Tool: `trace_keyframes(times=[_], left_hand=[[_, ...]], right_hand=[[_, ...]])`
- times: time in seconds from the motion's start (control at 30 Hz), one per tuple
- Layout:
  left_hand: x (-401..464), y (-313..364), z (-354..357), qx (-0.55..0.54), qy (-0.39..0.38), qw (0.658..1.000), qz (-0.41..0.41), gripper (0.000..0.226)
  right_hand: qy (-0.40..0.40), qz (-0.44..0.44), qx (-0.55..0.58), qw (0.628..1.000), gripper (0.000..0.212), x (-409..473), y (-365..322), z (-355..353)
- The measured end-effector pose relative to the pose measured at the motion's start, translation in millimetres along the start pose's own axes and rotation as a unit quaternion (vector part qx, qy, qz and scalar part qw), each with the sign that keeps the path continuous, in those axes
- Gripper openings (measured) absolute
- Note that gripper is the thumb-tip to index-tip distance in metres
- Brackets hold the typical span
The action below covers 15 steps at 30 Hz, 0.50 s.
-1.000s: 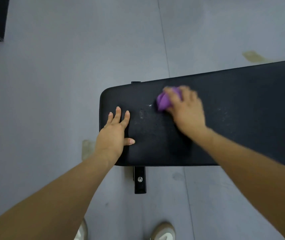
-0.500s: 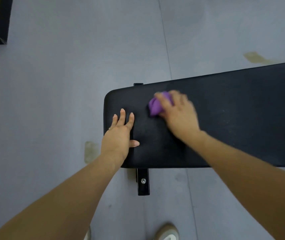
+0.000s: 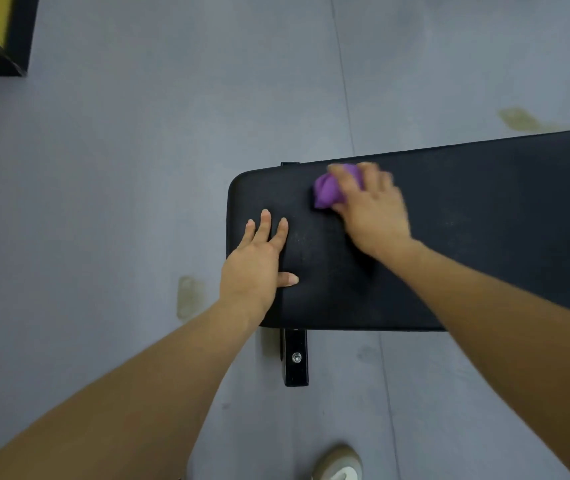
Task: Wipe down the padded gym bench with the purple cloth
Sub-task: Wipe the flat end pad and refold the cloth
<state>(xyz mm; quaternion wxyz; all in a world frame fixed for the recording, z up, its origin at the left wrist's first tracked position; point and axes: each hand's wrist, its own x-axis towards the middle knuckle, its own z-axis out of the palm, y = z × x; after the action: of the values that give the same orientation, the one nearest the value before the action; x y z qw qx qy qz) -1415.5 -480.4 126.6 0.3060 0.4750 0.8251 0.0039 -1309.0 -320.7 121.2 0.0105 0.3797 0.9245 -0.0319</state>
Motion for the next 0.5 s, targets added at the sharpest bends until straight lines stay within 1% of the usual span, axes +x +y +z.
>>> trace_keyframes(times=[0.1, 0.17, 0.2, 0.23, 0.27, 0.33, 0.37, 0.43, 0.5], left_hand=[[-6, -7, 0, -0.038, 0.013, 0.999, 0.018, 0.089], [-14, -21, 1, -0.077, 0.031, 0.996, 0.013, 0.090], [-20, -30, 4, -0.101, 0.043, 0.994, -0.001, 0.090], [-24, -39, 7, -0.127, 0.052, 0.990, -0.017, 0.091], [-27, -46, 10, -0.153, 0.053, 0.986, -0.031, 0.092], [-32, -52, 16, -0.196, 0.039, 0.979, -0.049, 0.092], [-32, -52, 17, -0.207, 0.034, 0.976, -0.057, 0.091], [-30, -48, 16, -0.210, 0.028, 0.975, -0.069, 0.090], [-29, -47, 14, -0.191, 0.026, 0.978, -0.075, 0.090]], right_hand=[[0.033, 0.162, 0.014, 0.986, 0.057, 6, 29, -5], [0.051, 0.246, 0.030, 0.967, 0.056, 11, 15, -1], [0.056, 0.265, 0.031, 0.962, 0.056, 13, -1, 2], [0.056, 0.255, 0.030, 0.965, 0.057, 13, -22, 5], [0.053, 0.217, 0.027, 0.974, 0.057, 12, -47, 11], [0.034, 0.100, 0.029, 0.994, 0.057, 4, -91, 22], [0.019, 0.053, 0.027, 0.998, 0.056, 2, -104, 24], [-0.006, -0.009, 0.025, 1.000, 0.054, 6, -98, 20], [-0.015, -0.036, 0.000, 0.999, 0.054, 11, -68, 13]])
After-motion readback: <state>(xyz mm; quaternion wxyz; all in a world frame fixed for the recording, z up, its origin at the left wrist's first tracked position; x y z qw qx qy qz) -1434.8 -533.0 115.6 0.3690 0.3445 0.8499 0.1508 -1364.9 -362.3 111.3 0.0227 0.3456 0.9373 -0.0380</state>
